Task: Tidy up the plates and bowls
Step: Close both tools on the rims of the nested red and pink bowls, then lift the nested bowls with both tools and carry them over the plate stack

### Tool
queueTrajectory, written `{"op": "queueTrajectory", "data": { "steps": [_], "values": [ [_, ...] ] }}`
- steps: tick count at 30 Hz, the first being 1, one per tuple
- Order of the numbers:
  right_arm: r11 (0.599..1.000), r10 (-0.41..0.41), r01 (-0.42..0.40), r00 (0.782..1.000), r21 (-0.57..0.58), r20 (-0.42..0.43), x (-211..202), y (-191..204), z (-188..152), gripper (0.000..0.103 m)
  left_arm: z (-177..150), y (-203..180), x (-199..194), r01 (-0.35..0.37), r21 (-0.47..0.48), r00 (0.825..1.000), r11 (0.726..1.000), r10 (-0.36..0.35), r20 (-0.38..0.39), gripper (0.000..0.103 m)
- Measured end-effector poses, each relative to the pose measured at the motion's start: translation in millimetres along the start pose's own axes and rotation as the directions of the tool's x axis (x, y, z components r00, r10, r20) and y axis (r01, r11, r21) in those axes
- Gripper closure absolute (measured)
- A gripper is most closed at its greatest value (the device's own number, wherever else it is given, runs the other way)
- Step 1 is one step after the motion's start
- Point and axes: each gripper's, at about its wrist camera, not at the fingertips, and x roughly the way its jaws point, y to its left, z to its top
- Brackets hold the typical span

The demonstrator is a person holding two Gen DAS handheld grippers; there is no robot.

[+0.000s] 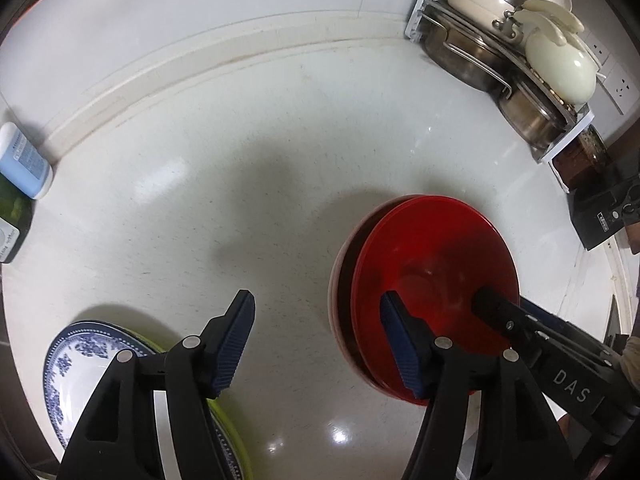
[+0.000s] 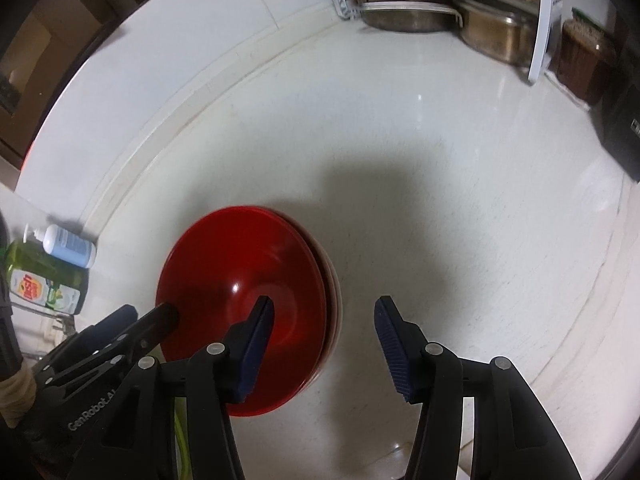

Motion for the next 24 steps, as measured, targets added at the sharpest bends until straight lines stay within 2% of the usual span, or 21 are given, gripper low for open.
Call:
{"op": "queueTrajectory", "data": {
  "steps": [3,5,6,8,12,18,20,24],
  "values": [
    [1.0,0.006,-0.006,1.0,0.013,-0.016,6,-4,1,0.05,2,-2,6,0.009,-0.006,1.0,1.0,-0.009,-0.017,0.042],
    [1.0,0.007,-0.007,1.0,0.015,-0.027,10,-4,1,0.052,3,-2,12,0.025,-0.019,0.999,1.0,-0.025,-0.044,0.051],
    [1.0,0.012,-0.012,0.999,0.014,-0.032,12,-5,1,0.053,3,-2,14,0.033,-0.024,0.998,0.999,-0.034,-0.053,0.052],
    [1.0,0.017,-0.017,0.999,0.012,-0.044,15,-5,1,0.059,2,-2,18,0.035,-0.032,0.997,0.999,-0.037,-0.066,0.053],
    [1.0,0.014,-0.013,0.998,0.007,-0.058,19,-8,3,0.064,4,-2,26,0.041,-0.053,0.995,0.998,-0.045,-0.09,0.067],
    [1.0,0.023,-0.023,0.996,0.003,-0.091,27,-9,6,0.072,4,-3,32,0.072,-0.077,0.991,0.994,-0.08,-0.107,0.072],
    [1.0,0.029,-0.029,0.994,0.005,-0.101,28,-10,6,0.078,4,-5,33,0.081,-0.075,0.99,0.994,-0.088,-0.108,0.075],
    [1.0,0.031,-0.03,0.993,0.007,-0.11,29,-11,5,0.08,4,-8,34,0.082,-0.066,0.99,0.994,-0.089,-0.106,0.08]
  ]
}}
